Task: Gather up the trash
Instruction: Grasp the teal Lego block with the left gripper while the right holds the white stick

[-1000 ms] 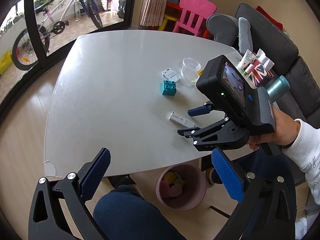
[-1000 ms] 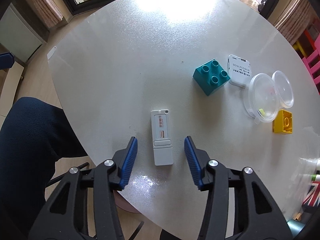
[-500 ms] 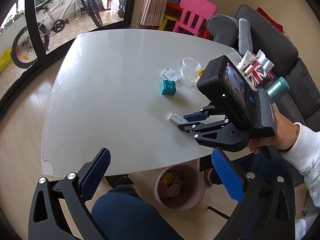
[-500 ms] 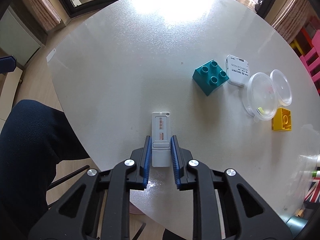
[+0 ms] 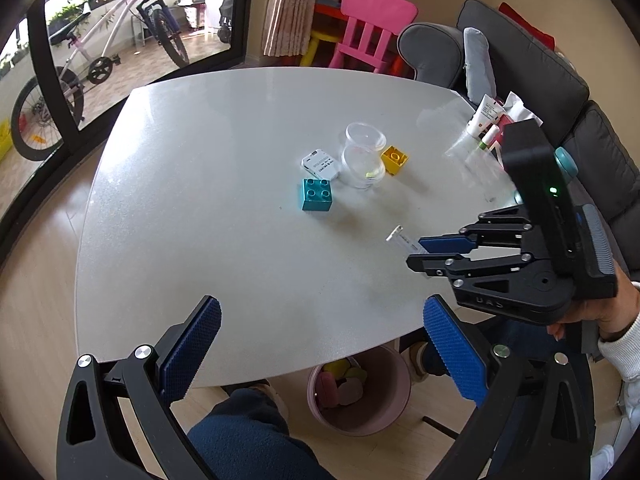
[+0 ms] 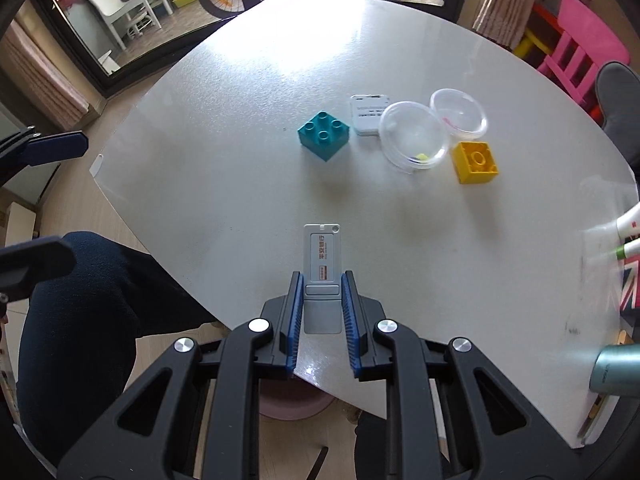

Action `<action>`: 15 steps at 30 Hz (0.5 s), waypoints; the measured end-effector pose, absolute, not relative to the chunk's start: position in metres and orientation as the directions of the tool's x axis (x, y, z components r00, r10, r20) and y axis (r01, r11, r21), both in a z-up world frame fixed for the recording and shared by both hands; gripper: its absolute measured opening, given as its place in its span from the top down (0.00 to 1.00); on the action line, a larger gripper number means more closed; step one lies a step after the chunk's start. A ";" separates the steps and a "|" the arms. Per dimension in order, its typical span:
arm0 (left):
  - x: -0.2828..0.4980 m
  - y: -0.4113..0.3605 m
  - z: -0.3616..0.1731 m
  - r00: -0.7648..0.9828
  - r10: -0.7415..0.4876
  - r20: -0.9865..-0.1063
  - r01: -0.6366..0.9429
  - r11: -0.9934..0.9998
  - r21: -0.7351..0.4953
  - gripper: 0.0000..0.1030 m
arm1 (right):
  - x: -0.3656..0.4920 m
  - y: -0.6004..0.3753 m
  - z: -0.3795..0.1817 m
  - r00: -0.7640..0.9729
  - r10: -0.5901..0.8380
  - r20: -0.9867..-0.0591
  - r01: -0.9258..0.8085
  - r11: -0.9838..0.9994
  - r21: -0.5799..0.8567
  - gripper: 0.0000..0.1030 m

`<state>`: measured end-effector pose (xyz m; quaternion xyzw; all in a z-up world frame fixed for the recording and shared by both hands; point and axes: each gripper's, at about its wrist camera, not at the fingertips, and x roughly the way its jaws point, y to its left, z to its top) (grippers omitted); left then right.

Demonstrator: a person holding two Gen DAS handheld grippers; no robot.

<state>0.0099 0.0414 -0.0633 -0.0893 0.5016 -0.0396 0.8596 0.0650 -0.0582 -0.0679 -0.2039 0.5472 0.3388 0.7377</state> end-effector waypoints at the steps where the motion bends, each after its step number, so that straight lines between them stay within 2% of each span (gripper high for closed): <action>1: 0.014 0.038 -0.064 0.493 -0.157 -0.855 -0.016 0.982 -0.190 0.06 | 0.065 -0.064 -0.064 0.184 0.278 -0.943 -0.714 0.697 0.067 0.82; 15: 0.084 0.020 -0.086 0.457 -0.136 -0.879 0.015 0.989 -0.145 0.06 | 0.062 -0.106 -0.053 0.237 0.278 -0.931 -0.632 0.772 0.069 0.82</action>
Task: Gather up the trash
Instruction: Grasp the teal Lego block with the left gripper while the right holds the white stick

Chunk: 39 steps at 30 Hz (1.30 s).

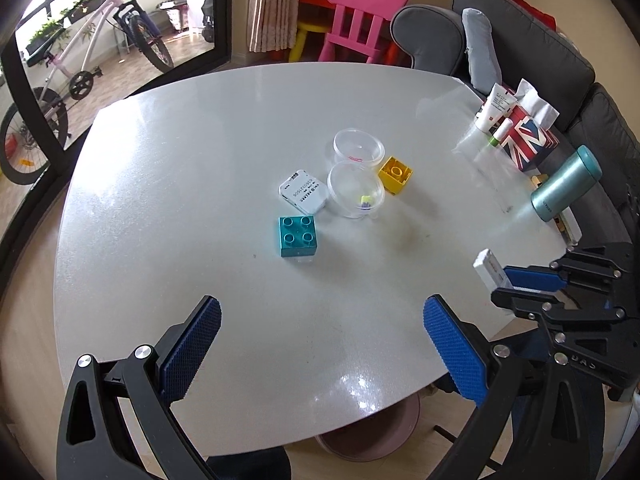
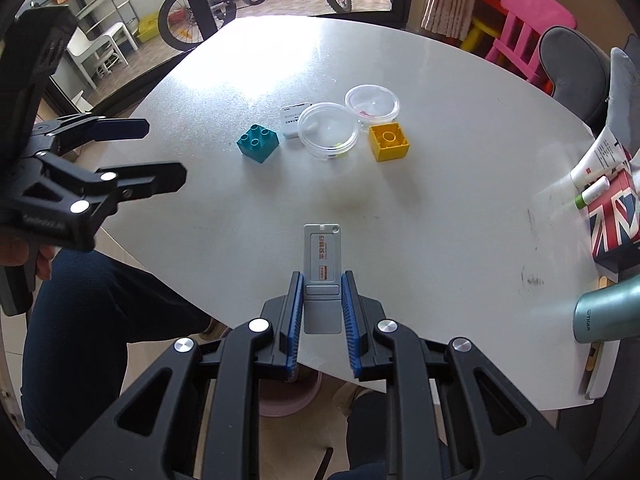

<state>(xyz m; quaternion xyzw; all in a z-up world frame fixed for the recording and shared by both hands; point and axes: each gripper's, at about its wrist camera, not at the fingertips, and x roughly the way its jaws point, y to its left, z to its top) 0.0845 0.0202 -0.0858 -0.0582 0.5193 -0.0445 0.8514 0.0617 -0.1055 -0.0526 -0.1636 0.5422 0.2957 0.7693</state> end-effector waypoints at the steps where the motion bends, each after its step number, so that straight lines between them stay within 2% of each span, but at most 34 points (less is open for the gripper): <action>1: 0.091 0.020 -0.090 0.451 -0.125 -0.884 0.011 0.991 -0.134 0.06 | 0.062 -0.106 -0.054 0.236 0.277 -0.932 -0.631 0.773 0.069 0.82; 15: 0.150 0.024 -0.139 0.374 -0.032 -0.927 -0.053 0.997 -0.056 0.06 | 0.075 -0.124 -0.074 0.214 0.278 -0.936 -0.598 0.795 0.099 0.82; 16: 0.151 0.025 -0.141 0.370 -0.029 -0.929 -0.053 0.997 -0.052 0.08 | 0.076 -0.124 -0.075 0.214 0.279 -0.936 -0.597 0.796 0.101 0.82; 21: 0.156 0.026 -0.151 0.347 -0.035 -0.937 -0.062 0.996 -0.060 0.36 | 0.077 -0.126 -0.077 0.217 0.284 -0.934 -0.591 0.800 0.105 0.82; 23: 0.157 0.026 -0.153 0.348 -0.039 -0.937 -0.064 0.996 -0.065 0.58 | 0.077 -0.126 -0.076 0.219 0.287 -0.933 -0.590 0.800 0.107 0.82; 25: 0.157 0.026 -0.153 0.351 -0.035 -0.936 -0.064 0.996 -0.061 0.69 | 0.078 -0.127 -0.076 0.224 0.288 -0.931 -0.589 0.801 0.106 0.82; 32: 0.150 0.030 -0.147 0.373 -0.046 -0.927 -0.056 0.996 -0.072 0.69 | 0.073 -0.129 -0.072 0.232 0.296 -0.926 -0.586 0.803 0.110 0.82; 39: 0.117 0.021 -0.117 0.412 -0.072 -0.908 -0.018 0.996 -0.087 0.69 | 0.058 -0.132 -0.053 0.254 0.322 -0.912 -0.597 0.794 0.114 0.82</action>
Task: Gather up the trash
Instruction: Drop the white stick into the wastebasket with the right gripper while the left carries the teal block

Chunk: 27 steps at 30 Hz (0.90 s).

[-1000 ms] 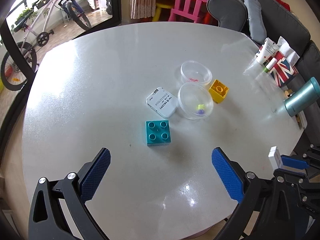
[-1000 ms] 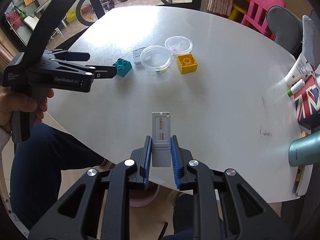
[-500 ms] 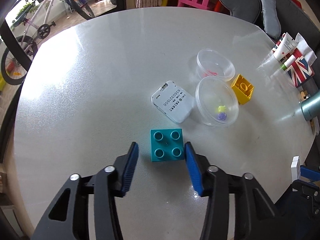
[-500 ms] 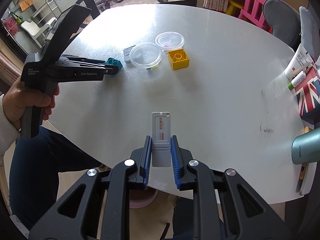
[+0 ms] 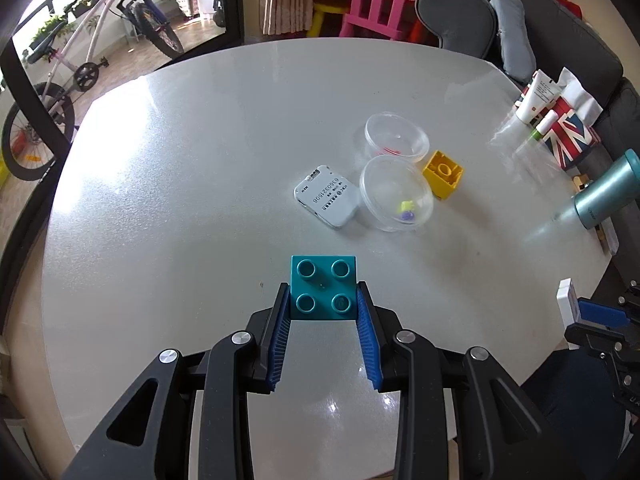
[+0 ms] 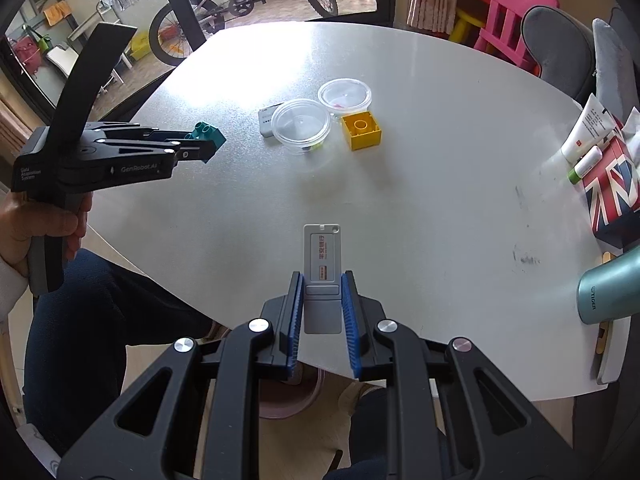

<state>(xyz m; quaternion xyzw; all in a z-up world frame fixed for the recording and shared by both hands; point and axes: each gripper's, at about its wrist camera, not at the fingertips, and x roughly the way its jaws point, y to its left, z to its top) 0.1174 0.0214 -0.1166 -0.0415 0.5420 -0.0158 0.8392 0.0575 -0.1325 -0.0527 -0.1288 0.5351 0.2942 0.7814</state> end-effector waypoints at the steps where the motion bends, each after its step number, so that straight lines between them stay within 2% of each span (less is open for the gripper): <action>1: 0.110 0.019 -0.112 0.419 -0.073 -0.905 -0.011 0.996 -0.085 0.69 | 0.054 -0.133 -0.049 0.259 0.325 -0.910 -0.600 0.792 0.112 0.82; 15: -0.004 -0.008 -0.057 0.479 -0.149 -0.865 0.077 0.989 -0.128 0.69 | -0.020 -0.140 -0.013 0.267 0.360 -0.894 -0.652 0.751 0.108 0.82; 27: -0.061 -0.025 -0.055 0.471 -0.195 -0.860 0.089 0.981 -0.173 0.69 | -0.073 -0.134 -0.035 0.166 0.370 -0.914 -0.682 0.712 0.165 0.82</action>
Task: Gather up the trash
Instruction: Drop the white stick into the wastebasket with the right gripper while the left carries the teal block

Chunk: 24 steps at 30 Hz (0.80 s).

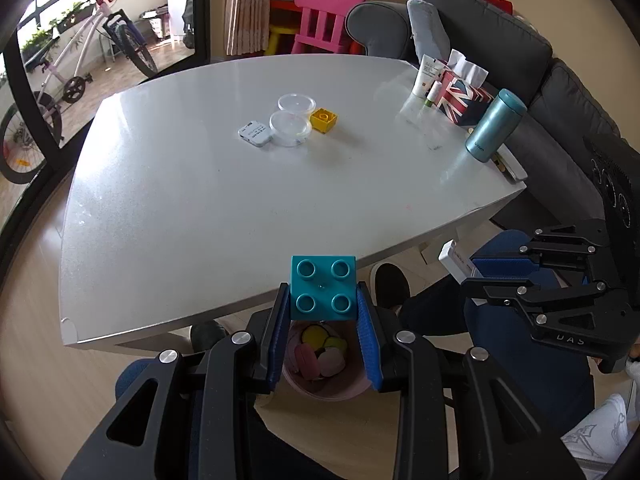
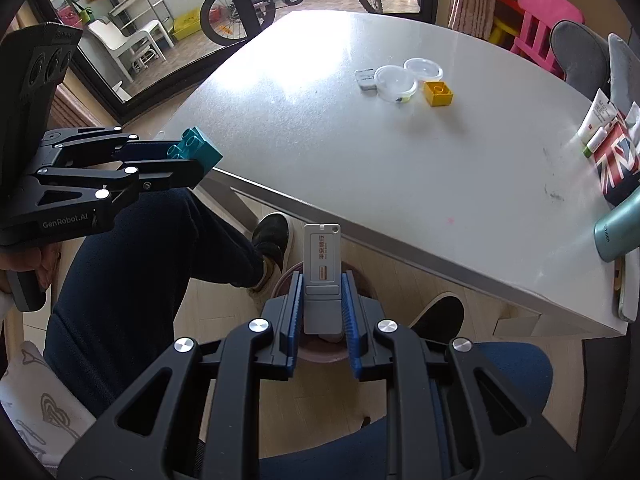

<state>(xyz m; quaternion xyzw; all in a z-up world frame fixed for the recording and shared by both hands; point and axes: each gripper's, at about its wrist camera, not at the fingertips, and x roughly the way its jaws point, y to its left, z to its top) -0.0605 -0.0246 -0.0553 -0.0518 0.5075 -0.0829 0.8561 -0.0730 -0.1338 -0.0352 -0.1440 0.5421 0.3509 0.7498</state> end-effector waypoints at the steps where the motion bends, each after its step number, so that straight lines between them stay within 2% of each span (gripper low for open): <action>1: -0.062 -0.024 -0.056 0.471 -0.196 -0.860 0.087 0.981 -0.175 0.69 | -0.076 -0.133 -0.037 0.162 0.371 -0.914 -0.683 0.711 0.168 0.82; 10: -0.067 -0.026 -0.051 0.481 -0.203 -0.853 0.094 0.979 -0.180 0.69 | -0.081 -0.128 -0.038 0.132 0.384 -0.914 -0.698 0.691 0.190 0.79; 11: -0.066 -0.026 -0.051 0.481 -0.204 -0.853 0.097 0.979 -0.180 0.69 | -0.080 -0.128 -0.039 0.130 0.385 -0.914 -0.696 0.692 0.192 0.63; 12: -0.067 -0.026 -0.051 0.481 -0.206 -0.852 0.099 0.979 -0.180 0.69 | -0.079 -0.130 -0.038 0.134 0.391 -0.910 -0.692 0.695 0.197 0.40; 14: -0.068 -0.027 -0.050 0.480 -0.207 -0.852 0.103 0.978 -0.180 0.69 | -0.078 -0.132 -0.037 0.144 0.400 -0.905 -0.684 0.701 0.201 0.25; 17: -0.068 -0.027 -0.050 0.479 -0.212 -0.852 0.107 0.977 -0.183 0.69 | -0.074 -0.136 -0.036 0.160 0.390 -0.907 -0.668 0.719 0.192 0.12; 24: -0.067 -0.030 -0.052 0.465 -0.225 -0.856 0.122 0.974 -0.190 0.69 | -0.065 -0.141 -0.036 0.193 0.356 -0.914 -0.637 0.754 0.160 0.08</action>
